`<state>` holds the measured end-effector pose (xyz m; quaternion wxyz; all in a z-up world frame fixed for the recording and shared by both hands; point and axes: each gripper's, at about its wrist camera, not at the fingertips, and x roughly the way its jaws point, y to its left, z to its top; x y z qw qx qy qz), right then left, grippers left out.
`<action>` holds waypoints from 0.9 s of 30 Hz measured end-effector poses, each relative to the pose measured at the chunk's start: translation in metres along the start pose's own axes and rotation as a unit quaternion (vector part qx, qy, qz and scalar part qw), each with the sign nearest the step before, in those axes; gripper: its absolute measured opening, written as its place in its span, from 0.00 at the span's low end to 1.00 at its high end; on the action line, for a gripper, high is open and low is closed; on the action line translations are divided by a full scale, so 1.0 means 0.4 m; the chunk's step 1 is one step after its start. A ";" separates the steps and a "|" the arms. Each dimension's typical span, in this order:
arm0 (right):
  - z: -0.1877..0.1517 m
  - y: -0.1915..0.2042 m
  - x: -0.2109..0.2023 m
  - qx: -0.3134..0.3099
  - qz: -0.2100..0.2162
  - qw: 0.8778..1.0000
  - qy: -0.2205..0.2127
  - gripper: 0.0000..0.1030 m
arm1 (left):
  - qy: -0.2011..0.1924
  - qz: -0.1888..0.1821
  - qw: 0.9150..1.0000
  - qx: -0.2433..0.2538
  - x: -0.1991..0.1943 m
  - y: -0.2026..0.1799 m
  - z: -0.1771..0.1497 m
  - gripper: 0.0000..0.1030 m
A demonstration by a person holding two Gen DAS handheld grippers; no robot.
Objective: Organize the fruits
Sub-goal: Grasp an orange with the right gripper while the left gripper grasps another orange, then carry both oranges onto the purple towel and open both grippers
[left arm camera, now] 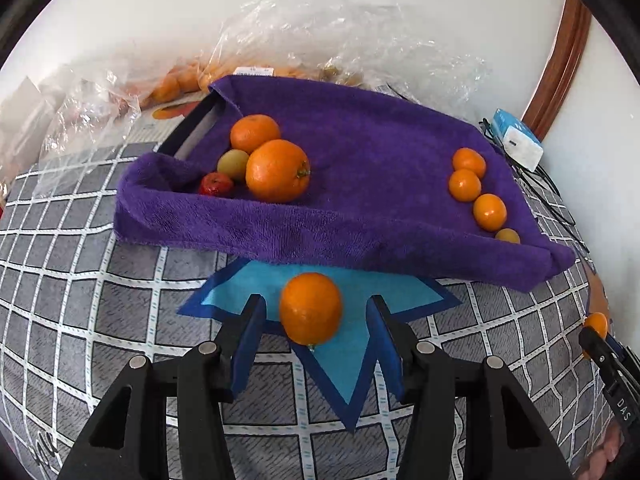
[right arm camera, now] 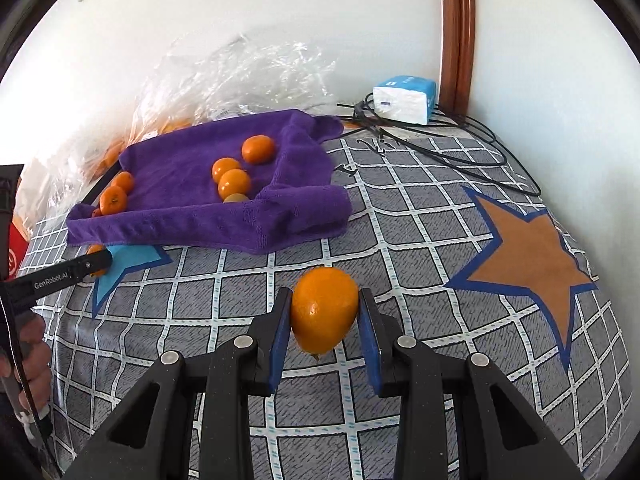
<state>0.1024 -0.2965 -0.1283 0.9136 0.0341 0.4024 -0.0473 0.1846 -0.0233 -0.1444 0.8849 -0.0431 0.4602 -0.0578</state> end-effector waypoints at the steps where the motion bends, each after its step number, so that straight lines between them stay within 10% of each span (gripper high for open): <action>1: 0.001 0.000 0.003 0.001 0.002 1.000 0.000 0.31 | -0.001 0.003 1.000 0.001 0.002 -0.002 0.000 0.44; 4: 0.006 0.008 0.010 0.001 0.004 1.000 0.001 0.31 | 0.001 0.016 1.000 0.009 0.007 -0.004 0.000 0.29; 27: 0.077 0.139 -0.054 -0.015 0.045 0.999 -0.018 0.31 | -0.057 -0.008 0.998 -0.032 -0.192 0.159 0.016 0.29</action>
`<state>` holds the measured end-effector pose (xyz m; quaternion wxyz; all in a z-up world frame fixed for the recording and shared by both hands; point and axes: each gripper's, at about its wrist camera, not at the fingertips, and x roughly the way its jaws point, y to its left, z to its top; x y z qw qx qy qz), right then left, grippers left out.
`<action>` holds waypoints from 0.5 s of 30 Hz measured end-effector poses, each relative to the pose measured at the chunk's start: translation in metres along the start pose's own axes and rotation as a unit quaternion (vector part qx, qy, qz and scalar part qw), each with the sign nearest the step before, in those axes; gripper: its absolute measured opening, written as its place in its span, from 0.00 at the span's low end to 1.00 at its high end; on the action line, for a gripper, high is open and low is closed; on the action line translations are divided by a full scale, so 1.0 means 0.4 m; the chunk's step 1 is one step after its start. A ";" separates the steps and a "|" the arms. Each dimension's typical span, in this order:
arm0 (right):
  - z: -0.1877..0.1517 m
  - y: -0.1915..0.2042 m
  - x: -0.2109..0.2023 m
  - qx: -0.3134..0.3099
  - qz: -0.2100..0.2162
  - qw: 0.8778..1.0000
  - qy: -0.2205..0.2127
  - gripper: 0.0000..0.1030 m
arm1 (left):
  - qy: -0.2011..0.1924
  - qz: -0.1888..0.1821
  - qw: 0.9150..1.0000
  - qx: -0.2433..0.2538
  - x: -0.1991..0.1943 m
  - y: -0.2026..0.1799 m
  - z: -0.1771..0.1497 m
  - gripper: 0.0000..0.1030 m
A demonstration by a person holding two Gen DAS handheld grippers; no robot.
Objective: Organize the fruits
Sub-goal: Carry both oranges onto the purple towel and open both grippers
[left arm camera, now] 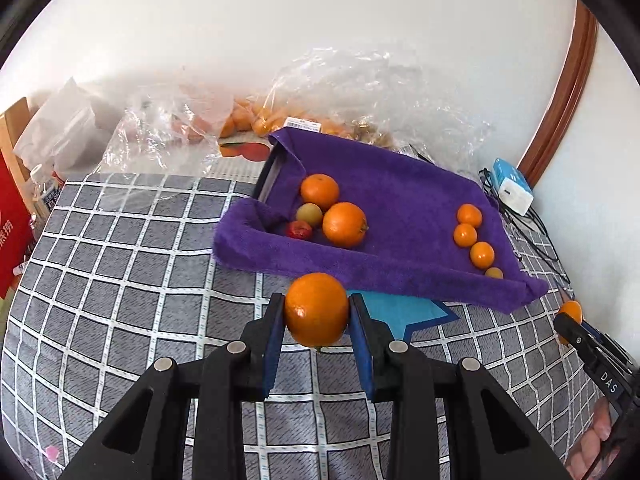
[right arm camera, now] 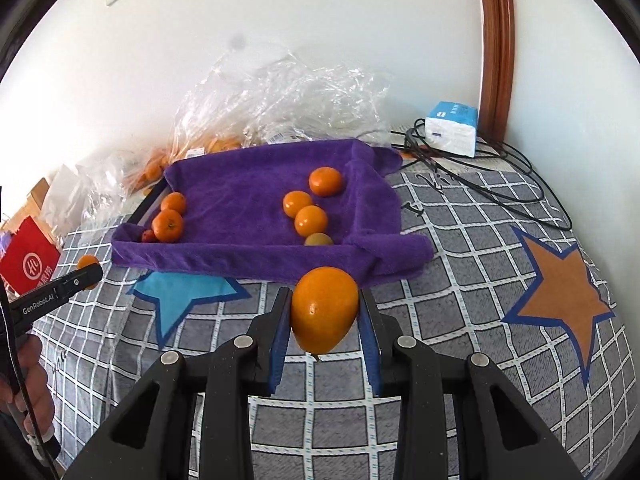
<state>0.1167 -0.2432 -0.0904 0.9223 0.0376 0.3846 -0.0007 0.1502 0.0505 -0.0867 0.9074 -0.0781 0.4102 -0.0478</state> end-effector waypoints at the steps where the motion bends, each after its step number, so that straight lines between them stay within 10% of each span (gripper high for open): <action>1: 0.005 0.006 -0.002 -0.002 0.001 1.000 -0.002 0.31 | -0.003 0.001 1.000 -0.002 -0.005 0.007 0.006 0.29; 15: 0.047 0.057 -0.011 -0.020 0.010 1.000 -0.014 0.31 | -0.013 0.000 1.000 -0.023 -0.035 0.043 0.037 0.29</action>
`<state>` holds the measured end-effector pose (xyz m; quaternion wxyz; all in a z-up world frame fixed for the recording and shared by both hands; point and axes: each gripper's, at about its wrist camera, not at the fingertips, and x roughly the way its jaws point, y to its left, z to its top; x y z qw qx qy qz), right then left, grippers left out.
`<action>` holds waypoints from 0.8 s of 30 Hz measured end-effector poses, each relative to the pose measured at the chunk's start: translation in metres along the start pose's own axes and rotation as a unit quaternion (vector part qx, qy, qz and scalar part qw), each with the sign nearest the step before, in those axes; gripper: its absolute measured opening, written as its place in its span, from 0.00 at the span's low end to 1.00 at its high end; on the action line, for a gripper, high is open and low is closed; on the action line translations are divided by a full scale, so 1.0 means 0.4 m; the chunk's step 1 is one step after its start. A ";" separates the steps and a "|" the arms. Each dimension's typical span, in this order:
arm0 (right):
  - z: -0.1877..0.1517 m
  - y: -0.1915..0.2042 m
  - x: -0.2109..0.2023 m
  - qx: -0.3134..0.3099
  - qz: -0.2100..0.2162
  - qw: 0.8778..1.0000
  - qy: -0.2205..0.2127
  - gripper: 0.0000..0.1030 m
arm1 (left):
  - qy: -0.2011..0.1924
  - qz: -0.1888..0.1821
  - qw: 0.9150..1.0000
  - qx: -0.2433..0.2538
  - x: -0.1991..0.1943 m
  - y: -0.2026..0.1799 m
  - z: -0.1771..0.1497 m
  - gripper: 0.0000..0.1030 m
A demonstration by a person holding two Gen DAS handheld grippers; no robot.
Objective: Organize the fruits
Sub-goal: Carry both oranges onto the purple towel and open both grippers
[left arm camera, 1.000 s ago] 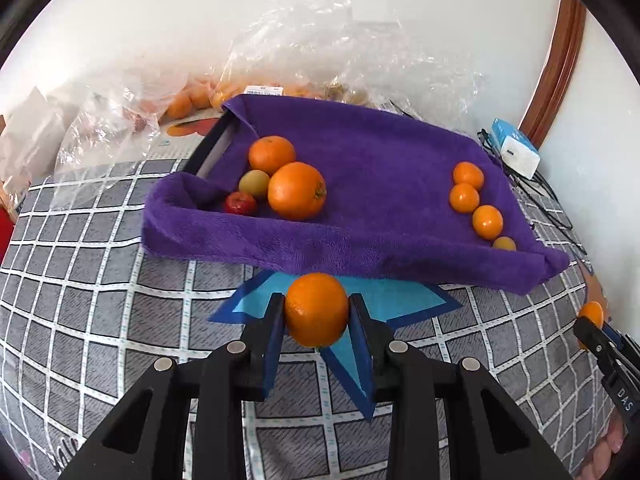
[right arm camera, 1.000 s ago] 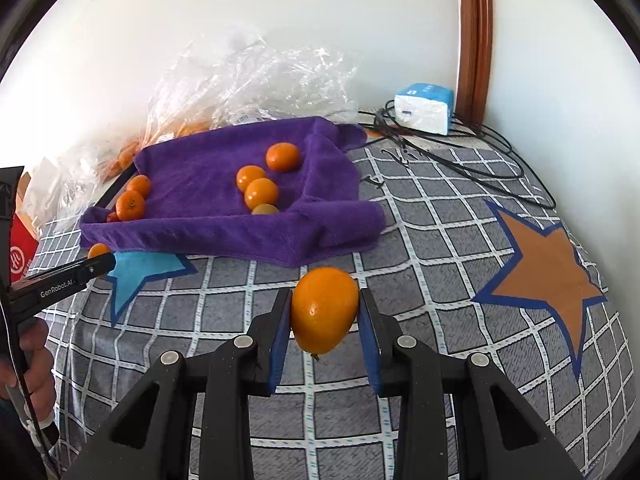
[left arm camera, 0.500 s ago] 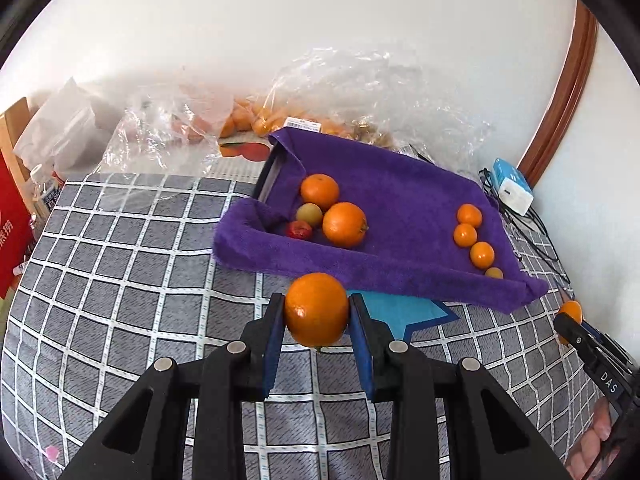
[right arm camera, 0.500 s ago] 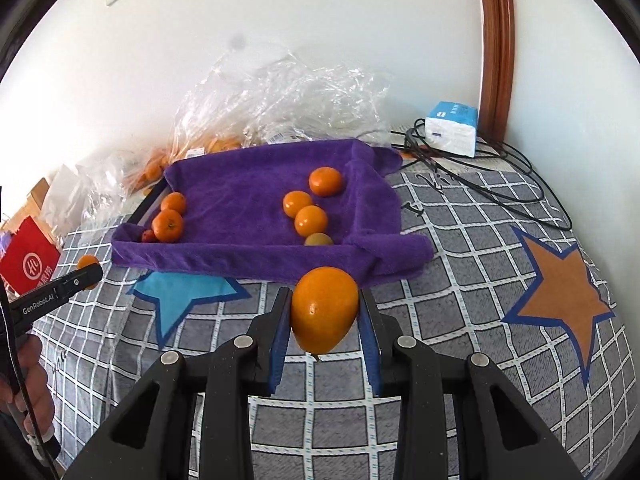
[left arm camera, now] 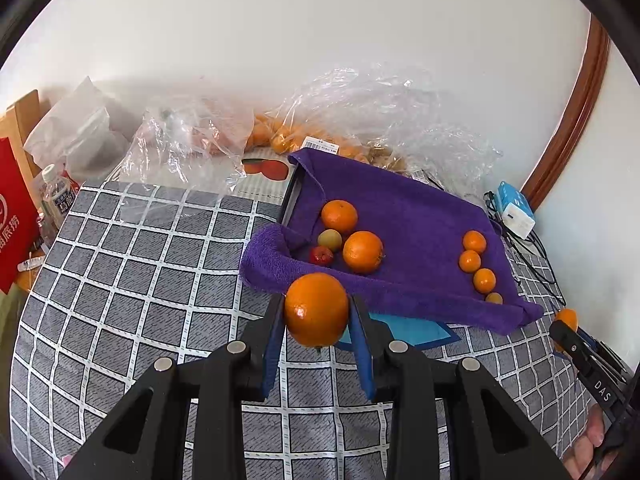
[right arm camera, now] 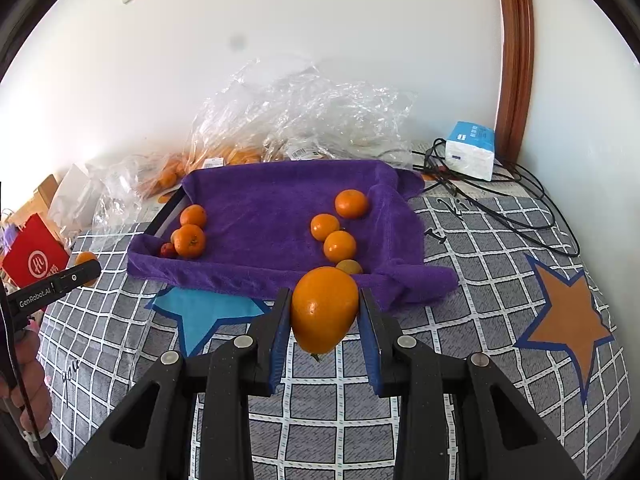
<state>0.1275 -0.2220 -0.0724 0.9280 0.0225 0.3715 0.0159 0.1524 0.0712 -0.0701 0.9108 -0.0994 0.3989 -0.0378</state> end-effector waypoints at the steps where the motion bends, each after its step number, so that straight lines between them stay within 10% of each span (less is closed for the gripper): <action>1: 0.001 0.001 -0.001 -0.001 0.000 1.000 -0.001 0.31 | 0.000 0.000 1.000 0.000 -0.001 -0.001 0.003 0.29; 24: 0.101 0.031 0.162 -0.013 0.038 0.999 0.016 0.31 | 0.000 0.005 1.000 0.010 0.072 -0.029 0.112 0.29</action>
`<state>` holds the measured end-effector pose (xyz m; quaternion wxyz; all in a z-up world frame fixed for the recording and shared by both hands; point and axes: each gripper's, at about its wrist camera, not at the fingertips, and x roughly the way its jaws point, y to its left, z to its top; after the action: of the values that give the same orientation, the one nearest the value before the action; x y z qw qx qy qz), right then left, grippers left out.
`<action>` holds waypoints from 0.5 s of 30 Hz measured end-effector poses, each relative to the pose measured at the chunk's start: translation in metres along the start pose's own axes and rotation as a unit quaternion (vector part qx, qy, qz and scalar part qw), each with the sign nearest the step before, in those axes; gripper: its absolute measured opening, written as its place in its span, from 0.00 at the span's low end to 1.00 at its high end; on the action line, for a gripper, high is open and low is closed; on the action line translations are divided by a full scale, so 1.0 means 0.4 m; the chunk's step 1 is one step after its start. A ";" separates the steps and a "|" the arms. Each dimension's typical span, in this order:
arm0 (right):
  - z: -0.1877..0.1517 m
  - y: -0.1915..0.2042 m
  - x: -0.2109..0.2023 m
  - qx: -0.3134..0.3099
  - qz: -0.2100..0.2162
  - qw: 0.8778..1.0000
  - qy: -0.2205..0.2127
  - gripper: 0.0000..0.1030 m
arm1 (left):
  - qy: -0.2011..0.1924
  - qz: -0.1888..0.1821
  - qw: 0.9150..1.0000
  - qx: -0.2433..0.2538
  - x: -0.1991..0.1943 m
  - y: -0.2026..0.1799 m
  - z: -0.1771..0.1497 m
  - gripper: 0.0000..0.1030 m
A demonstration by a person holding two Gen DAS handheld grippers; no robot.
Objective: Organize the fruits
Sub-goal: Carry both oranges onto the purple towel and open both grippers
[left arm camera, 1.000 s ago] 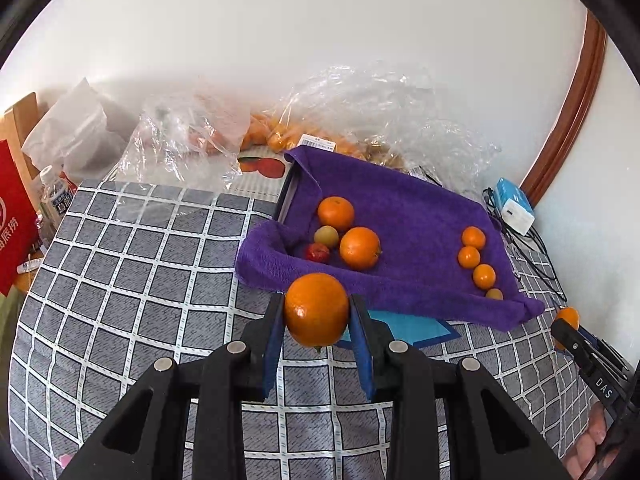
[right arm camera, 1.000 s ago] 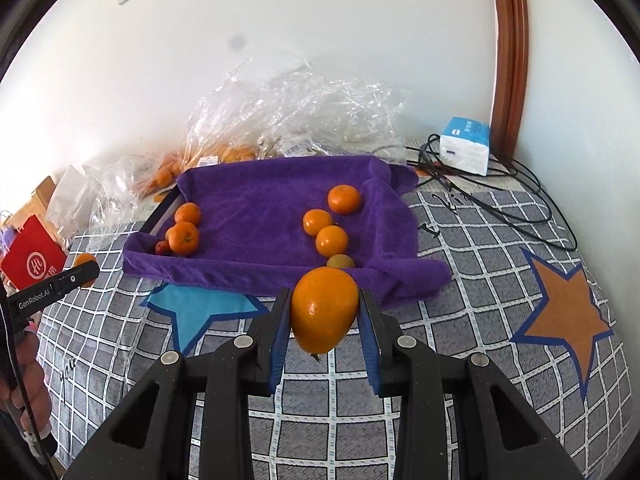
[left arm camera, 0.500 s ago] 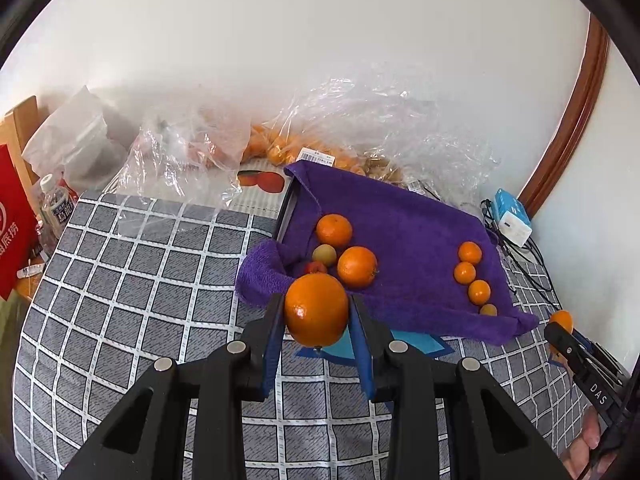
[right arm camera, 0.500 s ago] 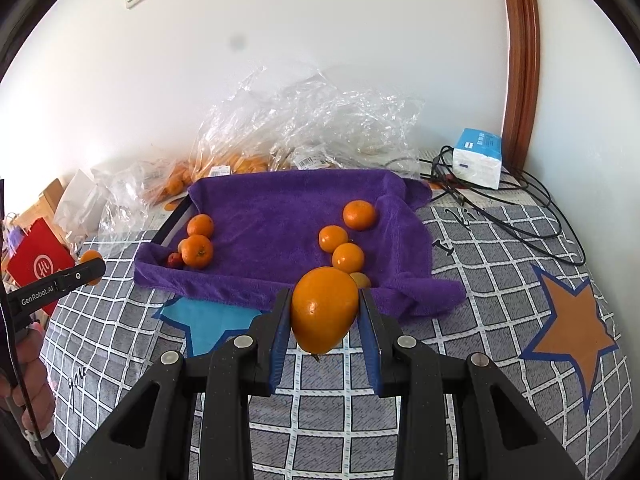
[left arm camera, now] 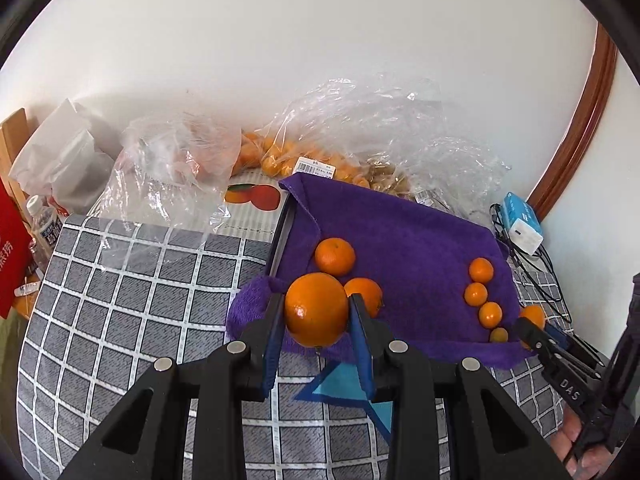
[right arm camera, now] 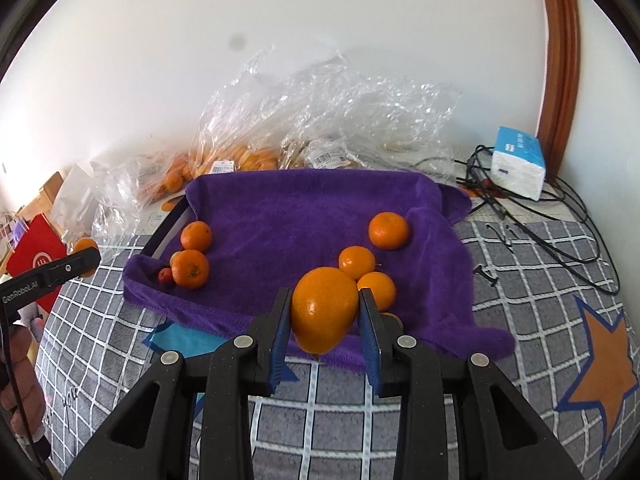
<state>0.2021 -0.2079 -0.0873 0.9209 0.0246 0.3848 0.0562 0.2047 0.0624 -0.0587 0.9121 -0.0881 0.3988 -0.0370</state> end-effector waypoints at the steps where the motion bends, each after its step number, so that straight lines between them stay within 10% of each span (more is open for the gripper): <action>1: 0.004 0.001 0.017 0.000 0.002 1.000 0.005 0.31 | 0.001 0.000 1.000 0.001 0.009 0.000 0.005 0.29; 15: 0.006 0.012 0.188 -0.009 0.016 0.996 0.082 0.31 | 0.024 -0.010 1.000 -0.004 0.113 0.004 0.044 0.29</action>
<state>0.2558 -0.1941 -0.1384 0.8852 0.0177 0.4585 0.0766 0.2482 0.0603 -0.0797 0.9015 -0.0947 0.4196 -0.0471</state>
